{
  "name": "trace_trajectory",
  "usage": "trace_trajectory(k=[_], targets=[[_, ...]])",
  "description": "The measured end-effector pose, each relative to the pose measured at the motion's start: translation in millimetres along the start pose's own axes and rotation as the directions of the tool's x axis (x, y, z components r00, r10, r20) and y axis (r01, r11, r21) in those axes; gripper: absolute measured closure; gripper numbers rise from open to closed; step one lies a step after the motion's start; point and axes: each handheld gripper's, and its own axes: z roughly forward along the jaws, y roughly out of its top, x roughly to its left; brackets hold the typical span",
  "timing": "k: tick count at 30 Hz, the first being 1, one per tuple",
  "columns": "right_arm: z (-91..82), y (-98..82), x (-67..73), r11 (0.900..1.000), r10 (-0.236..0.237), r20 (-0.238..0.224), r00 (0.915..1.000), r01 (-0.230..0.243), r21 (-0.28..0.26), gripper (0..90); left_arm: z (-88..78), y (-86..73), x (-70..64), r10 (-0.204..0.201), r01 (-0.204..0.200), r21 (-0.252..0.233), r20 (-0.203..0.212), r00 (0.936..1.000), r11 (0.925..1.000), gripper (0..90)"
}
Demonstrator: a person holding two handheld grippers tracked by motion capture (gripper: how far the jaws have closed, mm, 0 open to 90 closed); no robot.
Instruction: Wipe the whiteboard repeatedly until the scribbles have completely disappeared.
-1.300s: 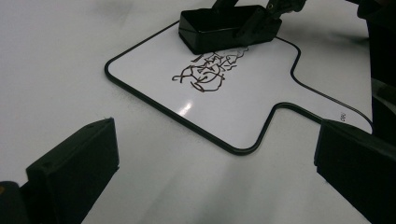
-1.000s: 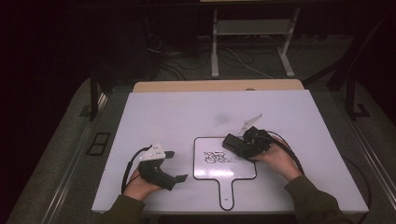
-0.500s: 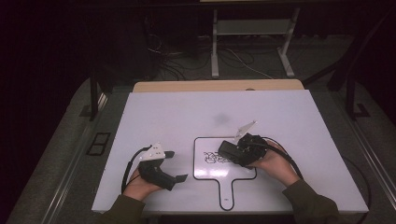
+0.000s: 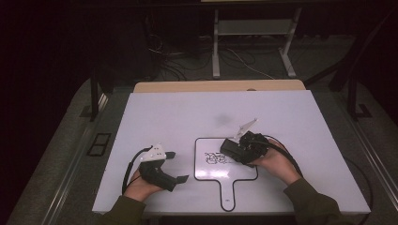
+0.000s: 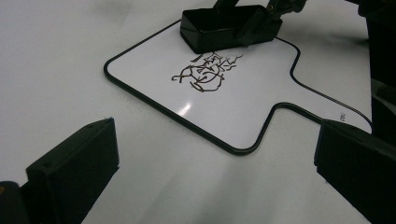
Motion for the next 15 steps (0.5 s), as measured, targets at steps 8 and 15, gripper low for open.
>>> trace_trajectory(k=[8,15], targets=[[-0.2,-1.9,-14.3,0.999,0.038,0.018,0.9991,-0.037,-0.004,38.7,0.0,0.0,0.1,-0.001,0.001,0.000,0.000,1.0000,1.0000,0.0],[-0.1,0.3,-3.2,1.000,0.009,0.007,0.9999,-0.009,0.006,38.7,0.2,-0.1,0.2,-0.001,0.001,0.000,0.000,1.0000,1.0000,0.0]])
